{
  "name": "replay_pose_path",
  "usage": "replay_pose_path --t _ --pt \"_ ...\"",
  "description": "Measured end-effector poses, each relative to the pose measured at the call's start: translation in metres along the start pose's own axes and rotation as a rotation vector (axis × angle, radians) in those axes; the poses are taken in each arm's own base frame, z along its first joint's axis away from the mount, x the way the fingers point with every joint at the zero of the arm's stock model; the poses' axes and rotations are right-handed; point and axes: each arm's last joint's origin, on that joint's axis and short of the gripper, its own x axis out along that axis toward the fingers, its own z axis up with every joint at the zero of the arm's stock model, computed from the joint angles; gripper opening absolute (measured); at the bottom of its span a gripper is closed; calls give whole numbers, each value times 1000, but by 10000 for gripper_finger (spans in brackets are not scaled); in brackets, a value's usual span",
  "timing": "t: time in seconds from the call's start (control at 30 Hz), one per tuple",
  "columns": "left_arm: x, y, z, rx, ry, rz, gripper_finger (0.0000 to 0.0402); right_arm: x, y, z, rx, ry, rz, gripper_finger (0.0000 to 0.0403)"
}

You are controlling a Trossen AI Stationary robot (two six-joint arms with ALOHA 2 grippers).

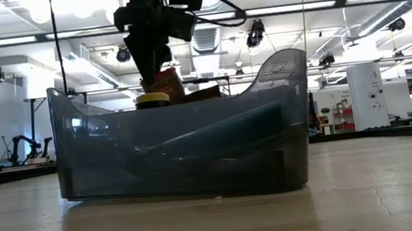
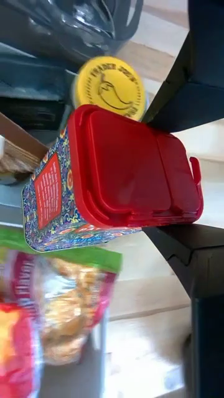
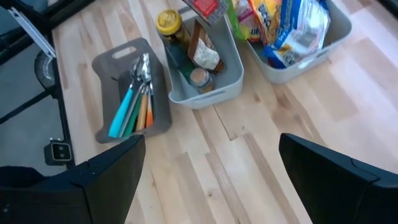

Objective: Pick & Place Food Item
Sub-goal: Put the red seasoning can into the bottom gray bin

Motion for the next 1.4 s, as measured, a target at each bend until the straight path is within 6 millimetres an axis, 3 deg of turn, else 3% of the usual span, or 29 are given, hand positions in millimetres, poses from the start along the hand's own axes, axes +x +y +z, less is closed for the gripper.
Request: replay_pose_path --t 0.3,0.57,0.9,1.1,1.4 --pt "4 0 6 96 -56 7 198 14 -5 -7 44 51 -21 363" --pt "24 -1 2 148 -11 -18 198 11 -3 -5 45 38 -12 363" --pt "37 1 1 141 -16 -15 198 11 -3 -5 57 33 -10 363" --pt "37 4 1 105 -22 -18 198 11 -3 -5 88 30 -9 363" --pt "37 20 -2 -96 -31 -119 198 11 -2 -3 112 14 0 363"
